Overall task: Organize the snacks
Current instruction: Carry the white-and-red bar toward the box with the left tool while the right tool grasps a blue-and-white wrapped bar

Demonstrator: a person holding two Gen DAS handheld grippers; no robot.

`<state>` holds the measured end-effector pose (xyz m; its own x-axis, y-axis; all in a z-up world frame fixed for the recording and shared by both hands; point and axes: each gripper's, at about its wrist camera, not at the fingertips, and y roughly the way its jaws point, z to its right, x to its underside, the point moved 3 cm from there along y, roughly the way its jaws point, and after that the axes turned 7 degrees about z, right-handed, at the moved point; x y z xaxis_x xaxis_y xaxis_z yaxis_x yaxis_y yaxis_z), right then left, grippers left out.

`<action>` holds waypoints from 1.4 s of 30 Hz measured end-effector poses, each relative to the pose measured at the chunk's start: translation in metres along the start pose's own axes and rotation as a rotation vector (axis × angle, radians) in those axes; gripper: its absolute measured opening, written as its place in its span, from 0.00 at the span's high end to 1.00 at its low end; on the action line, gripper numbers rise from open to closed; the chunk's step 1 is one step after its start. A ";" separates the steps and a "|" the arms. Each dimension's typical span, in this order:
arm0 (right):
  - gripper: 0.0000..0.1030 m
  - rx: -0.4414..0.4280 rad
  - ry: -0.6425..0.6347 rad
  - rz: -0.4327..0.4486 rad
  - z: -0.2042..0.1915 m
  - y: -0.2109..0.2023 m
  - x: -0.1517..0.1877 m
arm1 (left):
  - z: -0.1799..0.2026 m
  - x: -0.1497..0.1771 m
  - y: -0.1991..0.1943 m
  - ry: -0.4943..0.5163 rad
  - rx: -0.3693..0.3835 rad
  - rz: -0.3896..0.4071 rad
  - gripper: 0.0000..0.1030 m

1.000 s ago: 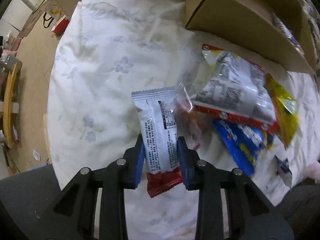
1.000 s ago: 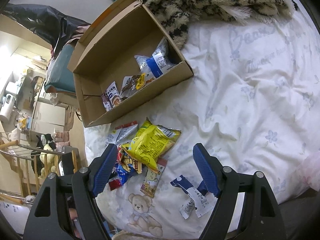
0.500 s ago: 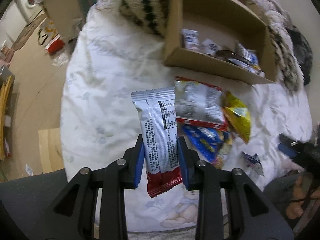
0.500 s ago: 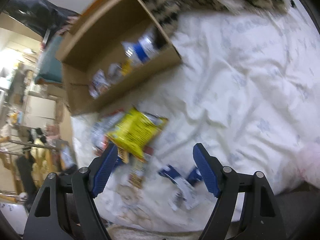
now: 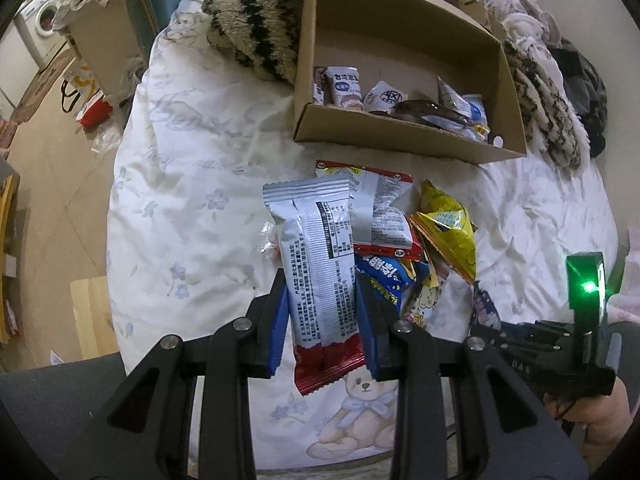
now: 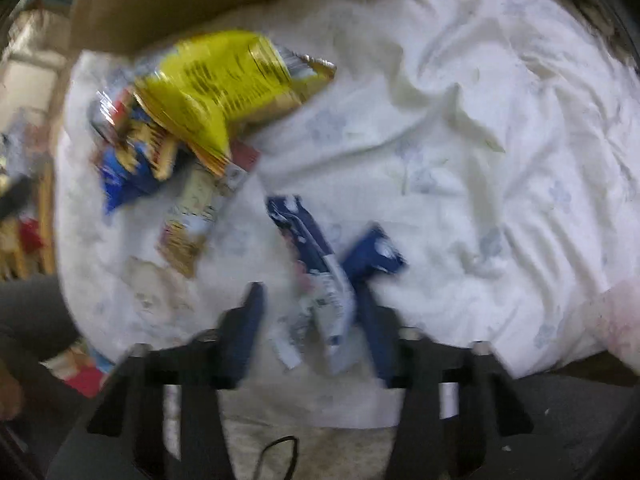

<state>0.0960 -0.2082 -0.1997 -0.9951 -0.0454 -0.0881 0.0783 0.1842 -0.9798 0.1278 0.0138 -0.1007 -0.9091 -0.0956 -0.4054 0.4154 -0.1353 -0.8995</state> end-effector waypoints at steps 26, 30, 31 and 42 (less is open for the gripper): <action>0.82 -0.360 0.092 0.414 -0.009 -0.099 -0.041 | -0.001 -0.018 -0.018 -0.024 -0.048 0.125 0.73; 0.82 -0.349 0.114 0.447 0.000 -0.107 -0.056 | 0.006 -0.033 -0.015 -0.038 -0.010 0.107 0.73; 0.82 -0.344 0.113 0.454 0.002 -0.109 -0.061 | 0.008 -0.038 -0.015 -0.034 -0.009 0.109 0.73; 0.82 -0.228 0.109 0.477 0.031 -0.117 -0.139 | 0.025 -0.114 -0.016 0.072 -0.059 0.203 0.73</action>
<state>0.2271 -0.2537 -0.0783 -0.8537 0.1953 -0.4829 0.5201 0.3682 -0.7706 0.2257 0.0019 -0.0362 -0.8079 -0.0443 -0.5877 0.5893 -0.0628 -0.8055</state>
